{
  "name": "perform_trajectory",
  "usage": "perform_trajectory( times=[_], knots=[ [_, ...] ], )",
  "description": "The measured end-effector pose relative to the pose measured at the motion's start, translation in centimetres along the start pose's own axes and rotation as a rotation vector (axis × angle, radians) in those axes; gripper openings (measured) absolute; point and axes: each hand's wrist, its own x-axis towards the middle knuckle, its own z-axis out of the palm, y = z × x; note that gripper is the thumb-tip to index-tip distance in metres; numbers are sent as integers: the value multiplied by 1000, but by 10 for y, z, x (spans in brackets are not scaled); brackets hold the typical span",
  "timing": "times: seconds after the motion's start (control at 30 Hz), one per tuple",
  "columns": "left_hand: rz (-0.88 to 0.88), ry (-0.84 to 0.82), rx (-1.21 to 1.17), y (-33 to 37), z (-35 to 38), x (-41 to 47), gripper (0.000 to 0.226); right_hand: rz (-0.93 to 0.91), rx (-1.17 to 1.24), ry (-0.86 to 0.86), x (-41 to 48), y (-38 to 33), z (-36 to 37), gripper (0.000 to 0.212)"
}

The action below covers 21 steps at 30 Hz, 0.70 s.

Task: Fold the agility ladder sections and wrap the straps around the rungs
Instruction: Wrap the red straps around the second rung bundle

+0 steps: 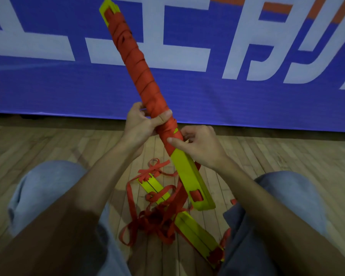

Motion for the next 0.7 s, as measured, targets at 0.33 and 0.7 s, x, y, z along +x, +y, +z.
perform_trajectory(
  times=[0.33, 0.7],
  knots=[
    [62, -213, -248, 23, -1, -10, 21, 67, 682, -173, -2, -5, -20, 15],
    [-65, -575, -494, 16, -12, -9, 78, 7, 699, -408, -4, -8, -15, 31]
  ],
)
